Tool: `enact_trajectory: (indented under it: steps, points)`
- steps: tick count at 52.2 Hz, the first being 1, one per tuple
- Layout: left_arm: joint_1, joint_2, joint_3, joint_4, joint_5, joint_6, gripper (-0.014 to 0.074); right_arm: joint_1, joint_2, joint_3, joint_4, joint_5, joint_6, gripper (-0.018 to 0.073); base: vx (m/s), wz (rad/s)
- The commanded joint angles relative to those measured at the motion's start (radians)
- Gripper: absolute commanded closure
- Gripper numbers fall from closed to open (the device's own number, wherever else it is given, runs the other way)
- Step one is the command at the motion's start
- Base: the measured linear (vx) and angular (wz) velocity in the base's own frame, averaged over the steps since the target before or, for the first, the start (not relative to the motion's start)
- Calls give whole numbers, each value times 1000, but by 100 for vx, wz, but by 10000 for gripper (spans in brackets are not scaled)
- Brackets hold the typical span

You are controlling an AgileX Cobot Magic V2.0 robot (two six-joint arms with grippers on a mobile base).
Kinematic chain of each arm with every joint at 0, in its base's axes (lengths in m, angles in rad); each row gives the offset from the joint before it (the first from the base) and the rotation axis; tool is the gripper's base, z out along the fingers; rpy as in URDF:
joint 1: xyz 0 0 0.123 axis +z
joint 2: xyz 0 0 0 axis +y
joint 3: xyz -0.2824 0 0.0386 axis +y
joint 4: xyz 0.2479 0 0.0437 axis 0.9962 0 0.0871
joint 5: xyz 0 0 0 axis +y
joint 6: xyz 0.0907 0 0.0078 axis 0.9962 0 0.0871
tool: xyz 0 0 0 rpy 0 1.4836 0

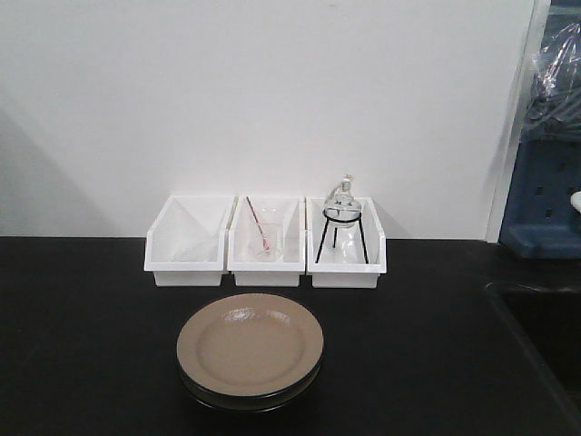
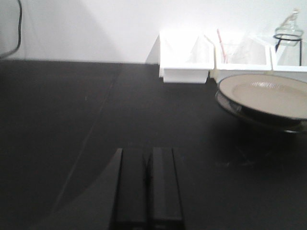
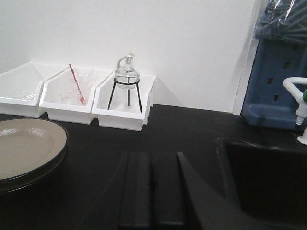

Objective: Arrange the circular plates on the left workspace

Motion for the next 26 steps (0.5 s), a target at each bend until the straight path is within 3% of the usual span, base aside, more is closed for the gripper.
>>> enact_trajectory:
  steps: [1, 10, 26]
  points:
    - [-29, -17, 39, 68, -150, -120, 594, -4, 4, -31, -1, -71, -4, 564, 0, 0]
    - [-83, -17, 39, 144, -133, -127, 594, -4, 3, -31, -1, -71, -4, 564, 0, 0]
    - [-100, -16, 39, 135, -131, -130, 594, -4, 3, -31, -1, -66, -4, 564, 0, 0]
